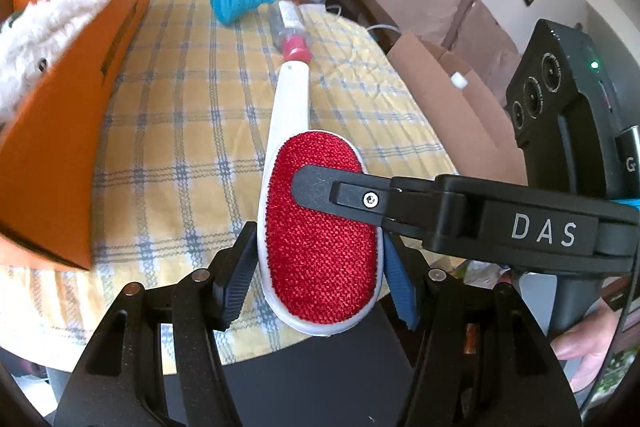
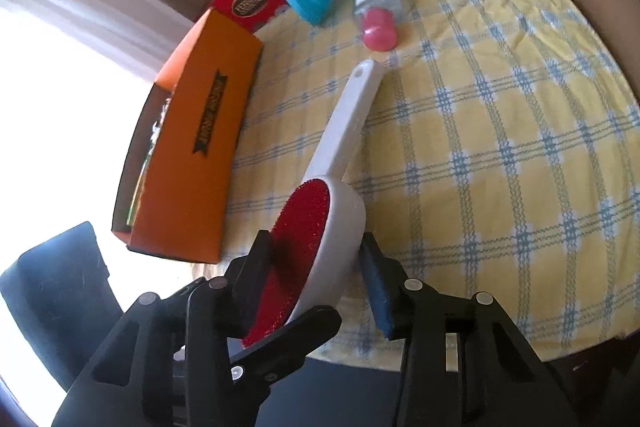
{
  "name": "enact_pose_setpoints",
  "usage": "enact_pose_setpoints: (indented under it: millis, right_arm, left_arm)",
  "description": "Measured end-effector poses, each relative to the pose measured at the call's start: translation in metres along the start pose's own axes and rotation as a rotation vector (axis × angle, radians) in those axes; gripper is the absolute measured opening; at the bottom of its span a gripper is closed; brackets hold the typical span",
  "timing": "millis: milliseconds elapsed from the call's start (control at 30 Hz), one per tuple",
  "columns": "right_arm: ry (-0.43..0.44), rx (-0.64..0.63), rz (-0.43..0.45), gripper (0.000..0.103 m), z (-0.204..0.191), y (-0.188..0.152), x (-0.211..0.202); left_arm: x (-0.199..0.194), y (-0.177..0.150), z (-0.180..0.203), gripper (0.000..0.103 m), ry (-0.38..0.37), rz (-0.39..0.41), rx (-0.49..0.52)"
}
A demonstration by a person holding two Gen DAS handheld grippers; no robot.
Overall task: Organize objects
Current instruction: 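Close the left tool on the red lint brush head and lift it, then carry the lint brush with the left tool and lower it into the orange box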
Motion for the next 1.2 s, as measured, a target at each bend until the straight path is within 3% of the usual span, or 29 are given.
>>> enact_pose_setpoints:
  millis: [333,633,933,1200]
  right_arm:
    - [0.001,-0.095,0.062,0.044,-0.051,-0.003,-0.033]
    - [-0.009,-0.219,0.078,0.044,-0.114,0.020,-0.037]
    - [0.026,-0.309,0.031,0.044,-0.175,0.054,0.009]
    - [0.056,-0.315,-0.061,0.043,-0.200,0.079,0.071]
  left_arm:
    - [-0.060,0.009,0.007,0.056,0.024,0.119,0.045]
    - [-0.110,0.034,-0.022,0.056,0.062,0.203,0.013]
    - [-0.138,0.055,-0.094,0.056,0.117,0.203,-0.068]
    - [-0.130,0.064,-0.153,0.056,0.186,0.157,-0.124]
Point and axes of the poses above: each gripper's, at about its wrist camera, not at the fingertips, and x roughly the way its jaws point, z to its right, y to its top, the point moved 9 cm from there along x, roughly the way its jaws point, and after that the axes turned 8 degrees about -z, right-handed, at the moved point
